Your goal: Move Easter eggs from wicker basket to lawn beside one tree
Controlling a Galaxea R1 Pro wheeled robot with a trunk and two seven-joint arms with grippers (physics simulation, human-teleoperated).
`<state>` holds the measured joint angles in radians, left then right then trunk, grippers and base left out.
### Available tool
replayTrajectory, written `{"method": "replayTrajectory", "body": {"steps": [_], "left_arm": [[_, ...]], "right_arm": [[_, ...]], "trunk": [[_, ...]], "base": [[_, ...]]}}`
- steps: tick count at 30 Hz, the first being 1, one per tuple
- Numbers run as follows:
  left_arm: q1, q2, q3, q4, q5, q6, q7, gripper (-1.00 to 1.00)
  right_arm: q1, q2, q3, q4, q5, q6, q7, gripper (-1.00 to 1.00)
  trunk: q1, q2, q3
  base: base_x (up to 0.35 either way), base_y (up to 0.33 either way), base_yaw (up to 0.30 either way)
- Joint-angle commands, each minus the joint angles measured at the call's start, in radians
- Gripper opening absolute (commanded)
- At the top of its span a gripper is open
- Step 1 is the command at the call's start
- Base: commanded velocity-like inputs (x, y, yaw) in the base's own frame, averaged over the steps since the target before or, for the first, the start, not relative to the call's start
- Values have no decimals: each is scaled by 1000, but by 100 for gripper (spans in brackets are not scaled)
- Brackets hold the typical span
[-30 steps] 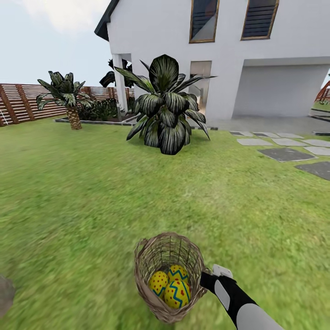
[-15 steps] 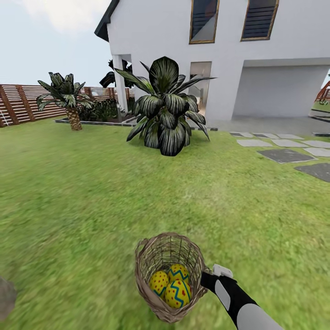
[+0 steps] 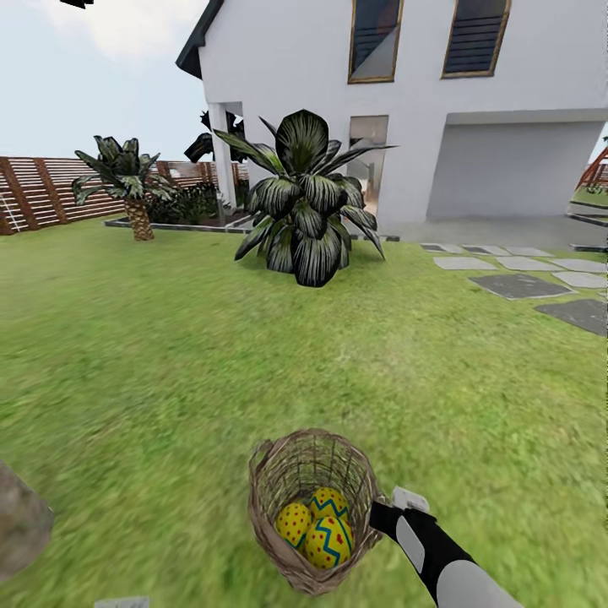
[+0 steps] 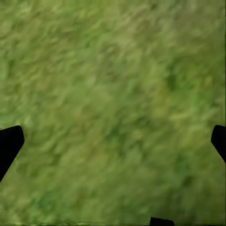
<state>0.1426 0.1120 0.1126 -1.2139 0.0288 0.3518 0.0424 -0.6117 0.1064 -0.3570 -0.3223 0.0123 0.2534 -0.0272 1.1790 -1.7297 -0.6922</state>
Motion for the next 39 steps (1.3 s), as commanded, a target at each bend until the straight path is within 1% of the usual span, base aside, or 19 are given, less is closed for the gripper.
{"method": "replayTrajectory", "body": {"steps": [1,3,4,5,6,7,8,9,11,14,17,20,32,35,39], "left_arm": [[1,0,-1,-18,27,29,15,100],[2,1,-2,-71,90,63,23,100],[3,0,-2,-96,108,70,25,100],[3,0,0,-111,115,73,26,100],[3,0,24,-140,121,83,27,100],[3,0,67,-179,124,104,27,100],[3,0,98,-202,126,116,26,100],[2,0,114,-212,127,122,26,100],[2,-3,129,-222,128,120,29,100],[2,-9,132,-217,127,117,29,100],[2,-13,133,-194,129,114,27,100],[3,-17,133,-189,129,113,25,100],[5,-19,133,-188,129,107,25,100],[5,-19,134,-188,129,108,24,100],[4,-19,134,-188,129,108,24,100]], "right_arm": [[0,1,-5,-3,-3,6,-1,-100],[0,1,-6,-3,-3,6,-1,-100],[0,1,-5,-3,-3,6,0,-100],[0,1,-5,-3,-3,6,0,-100],[0,1,-5,-3,-3,6,0,-100],[0,1,-5,-3,-3,6,0,-100],[0,1,-6,-3,-3,6,0,-100],[0,1,-6,-3,-3,6,0,-100],[0,1,-6,-2,-3,6,0,-100],[0,1,-7,-1,-3,6,0,-100],[0,1,-8,-1,-3,6,0,-100],[0,2,-7,-1,-3,6,0,-100],[1,4,-2,2,-3,6,0,-100],[1,5,-1,2,-3,6,0,-100],[1,5,11,2,-3,7,0,-100]], "trunk": [[-5,7,3],[-12,21,9],[-16,28,12],[-20,35,15],[-24,42,18],[-28,49,21],[-31,56,24],[-35,63,28],[-43,77,34],[-54,98,43],[-66,119,53],[-77,140,62],[-123,224,100],[-135,245,109],[-150,273,122]], "base": [[-244,0,0],[-117,0,0],[-40,0,0],[-26,0,0],[-13,0,0],[-7,0,0],[-9,0,0],[-119,0,0],[-168,0,0],[-108,0,0],[-284,0,0],[-330,0,23],[-340,0,261],[-323,0,112],[-275,0,8]]}}
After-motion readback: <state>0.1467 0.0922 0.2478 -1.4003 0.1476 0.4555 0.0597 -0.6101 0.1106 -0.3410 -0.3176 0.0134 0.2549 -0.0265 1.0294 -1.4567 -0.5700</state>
